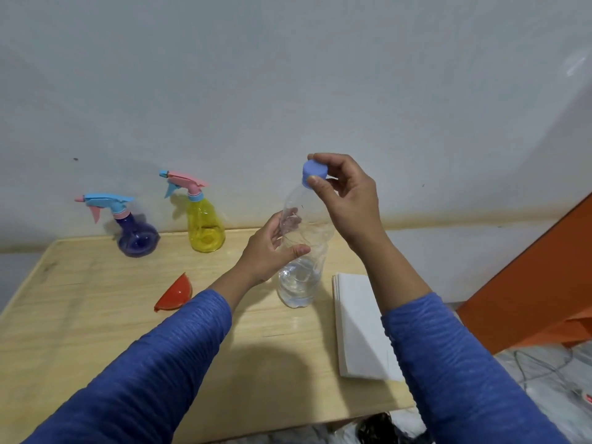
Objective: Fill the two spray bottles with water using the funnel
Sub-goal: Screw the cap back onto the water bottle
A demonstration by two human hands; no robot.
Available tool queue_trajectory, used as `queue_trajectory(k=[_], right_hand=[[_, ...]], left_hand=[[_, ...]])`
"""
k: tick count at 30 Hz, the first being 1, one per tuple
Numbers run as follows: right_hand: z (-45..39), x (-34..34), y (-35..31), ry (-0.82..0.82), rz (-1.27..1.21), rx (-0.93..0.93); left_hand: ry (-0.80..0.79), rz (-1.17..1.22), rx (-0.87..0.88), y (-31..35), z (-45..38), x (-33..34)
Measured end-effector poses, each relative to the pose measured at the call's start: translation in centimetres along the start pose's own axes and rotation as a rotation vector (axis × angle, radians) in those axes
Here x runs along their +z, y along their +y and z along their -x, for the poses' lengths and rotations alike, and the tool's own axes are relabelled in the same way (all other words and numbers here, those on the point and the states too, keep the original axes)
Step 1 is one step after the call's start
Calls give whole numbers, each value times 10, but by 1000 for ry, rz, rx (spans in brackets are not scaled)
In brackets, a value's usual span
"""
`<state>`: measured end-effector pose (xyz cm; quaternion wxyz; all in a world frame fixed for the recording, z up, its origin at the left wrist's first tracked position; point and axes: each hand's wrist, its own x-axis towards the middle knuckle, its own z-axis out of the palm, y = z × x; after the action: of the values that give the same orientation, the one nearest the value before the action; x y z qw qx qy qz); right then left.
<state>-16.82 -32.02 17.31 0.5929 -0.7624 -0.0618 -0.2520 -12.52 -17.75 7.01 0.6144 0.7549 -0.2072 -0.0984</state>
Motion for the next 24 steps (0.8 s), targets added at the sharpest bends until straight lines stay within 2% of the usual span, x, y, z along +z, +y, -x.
queue_trajectory(k=[6, 10, 13, 17, 22, 24], right_hand=[[-11, -11, -4, -119, -6, 14], [-9, 5, -2, 80, 40, -20], [-7, 14, 0, 75, 74, -31], [-12, -1, 2, -74, 68, -37], [-28, -29, -7, -517, -24, 27], [-35, -34, -11, -583, 23, 33]], left_hand=[[8, 6, -4, -3, 1, 0], [40, 0, 6, -5, 0, 3], [45, 16, 13, -6, 1, 4], [19, 9, 2, -2, 2, 2], [4, 18, -11, -2, 3, 2], [5, 13, -13, -2, 2, 2]])
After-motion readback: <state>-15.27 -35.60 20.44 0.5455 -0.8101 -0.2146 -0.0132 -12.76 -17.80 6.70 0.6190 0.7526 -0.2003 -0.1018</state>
